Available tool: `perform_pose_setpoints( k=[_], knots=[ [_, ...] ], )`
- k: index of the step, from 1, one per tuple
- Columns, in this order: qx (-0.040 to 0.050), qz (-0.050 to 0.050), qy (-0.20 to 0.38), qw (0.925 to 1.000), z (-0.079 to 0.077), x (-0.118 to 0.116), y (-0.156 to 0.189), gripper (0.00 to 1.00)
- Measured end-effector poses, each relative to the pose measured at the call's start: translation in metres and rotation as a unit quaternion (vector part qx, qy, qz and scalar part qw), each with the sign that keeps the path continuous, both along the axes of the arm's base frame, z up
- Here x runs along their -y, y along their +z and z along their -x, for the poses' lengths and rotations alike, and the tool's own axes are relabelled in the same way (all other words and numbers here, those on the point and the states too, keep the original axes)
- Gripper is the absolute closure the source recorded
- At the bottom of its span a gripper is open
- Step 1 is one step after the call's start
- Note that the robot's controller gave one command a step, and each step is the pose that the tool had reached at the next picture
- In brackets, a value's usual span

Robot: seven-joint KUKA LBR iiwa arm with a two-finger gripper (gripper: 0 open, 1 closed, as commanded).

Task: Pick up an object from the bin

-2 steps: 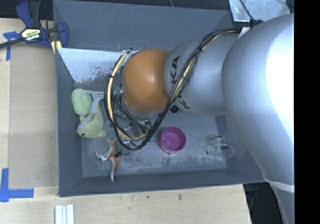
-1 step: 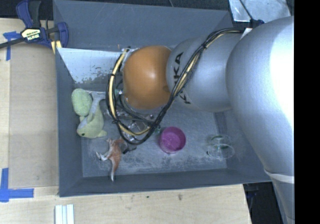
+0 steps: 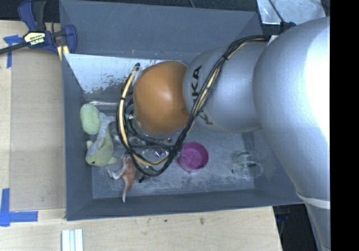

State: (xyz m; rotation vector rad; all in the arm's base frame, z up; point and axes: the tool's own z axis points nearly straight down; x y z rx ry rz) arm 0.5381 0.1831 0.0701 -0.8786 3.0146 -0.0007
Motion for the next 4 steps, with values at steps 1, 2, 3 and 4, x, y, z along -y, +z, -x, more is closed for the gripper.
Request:
perform_pose_setpoints(
  k=[1,2,3,4],
  knots=[
    [-0.0013,0.0,0.039,0.9992,0.01,-0.012,0.0,0.0],
    [0.0011,0.001,0.211,0.9776,0.007,-0.051,0.0,1.0],
    [0.0009,0.001,0.21,0.9777,0.007,-0.051,0.0,1.0],
    [0.0008,0.001,0.209,0.9779,0.007,-0.051,0.0,1.0]
  ],
)
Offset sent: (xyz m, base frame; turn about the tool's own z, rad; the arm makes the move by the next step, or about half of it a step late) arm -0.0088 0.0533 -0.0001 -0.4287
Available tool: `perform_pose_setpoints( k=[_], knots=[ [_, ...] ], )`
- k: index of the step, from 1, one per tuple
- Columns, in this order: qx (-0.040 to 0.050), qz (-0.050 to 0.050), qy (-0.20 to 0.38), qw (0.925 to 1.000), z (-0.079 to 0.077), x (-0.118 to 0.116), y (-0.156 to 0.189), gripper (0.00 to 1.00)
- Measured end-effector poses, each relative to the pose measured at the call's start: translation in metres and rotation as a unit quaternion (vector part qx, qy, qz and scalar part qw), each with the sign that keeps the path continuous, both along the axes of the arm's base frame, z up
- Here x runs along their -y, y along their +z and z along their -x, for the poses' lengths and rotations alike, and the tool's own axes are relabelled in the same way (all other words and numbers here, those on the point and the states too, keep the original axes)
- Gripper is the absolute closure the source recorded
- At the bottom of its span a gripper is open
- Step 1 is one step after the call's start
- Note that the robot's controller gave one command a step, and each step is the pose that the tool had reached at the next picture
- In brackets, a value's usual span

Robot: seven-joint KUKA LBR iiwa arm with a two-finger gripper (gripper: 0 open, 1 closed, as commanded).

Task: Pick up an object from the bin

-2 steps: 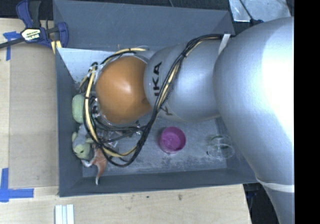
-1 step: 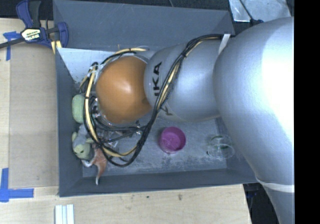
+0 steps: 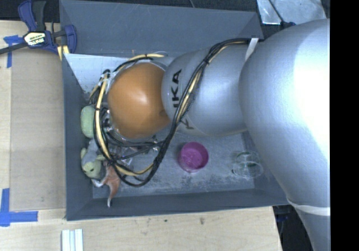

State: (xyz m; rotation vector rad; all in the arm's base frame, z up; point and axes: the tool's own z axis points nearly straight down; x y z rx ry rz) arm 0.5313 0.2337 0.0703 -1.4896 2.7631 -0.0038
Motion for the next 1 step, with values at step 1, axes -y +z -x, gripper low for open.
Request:
perform_pose_setpoints(
  k=[1],
  knots=[
    [-0.0007,0.0,0.0,1.0,0.0003,0.0005,0.0027,1.0]
  ],
)
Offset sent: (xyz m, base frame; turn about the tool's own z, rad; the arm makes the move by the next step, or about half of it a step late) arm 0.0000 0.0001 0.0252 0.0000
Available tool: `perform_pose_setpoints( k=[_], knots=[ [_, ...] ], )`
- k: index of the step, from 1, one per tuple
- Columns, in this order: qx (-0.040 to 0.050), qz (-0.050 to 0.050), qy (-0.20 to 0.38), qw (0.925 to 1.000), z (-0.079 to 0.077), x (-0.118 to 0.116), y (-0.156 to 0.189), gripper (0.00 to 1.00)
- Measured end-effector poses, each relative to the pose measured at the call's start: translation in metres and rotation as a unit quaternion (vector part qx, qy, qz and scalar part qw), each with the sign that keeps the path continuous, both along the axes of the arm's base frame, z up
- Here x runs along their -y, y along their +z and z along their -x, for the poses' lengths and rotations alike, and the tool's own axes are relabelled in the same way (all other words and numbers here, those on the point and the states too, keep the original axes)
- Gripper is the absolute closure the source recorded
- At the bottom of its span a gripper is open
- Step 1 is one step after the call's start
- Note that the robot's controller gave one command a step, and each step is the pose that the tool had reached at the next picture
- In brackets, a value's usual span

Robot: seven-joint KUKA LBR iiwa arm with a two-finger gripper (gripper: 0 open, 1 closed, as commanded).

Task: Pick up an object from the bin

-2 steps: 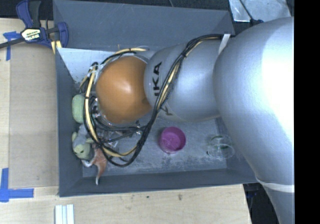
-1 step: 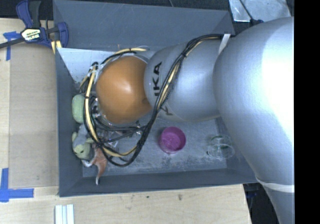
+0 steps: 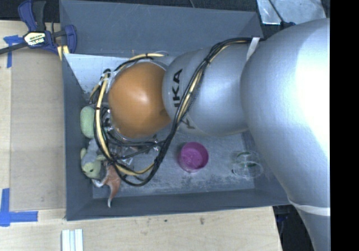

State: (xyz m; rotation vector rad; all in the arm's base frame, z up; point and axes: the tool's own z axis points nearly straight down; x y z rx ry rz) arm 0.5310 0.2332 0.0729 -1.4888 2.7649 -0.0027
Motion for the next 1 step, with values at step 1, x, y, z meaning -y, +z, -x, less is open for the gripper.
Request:
perform_pose_setpoints(
  k=[1],
  knots=[
    [-0.0004,0.0,0.0,1.0,0.0001,0.0,0.0073,1.0]
  ],
)
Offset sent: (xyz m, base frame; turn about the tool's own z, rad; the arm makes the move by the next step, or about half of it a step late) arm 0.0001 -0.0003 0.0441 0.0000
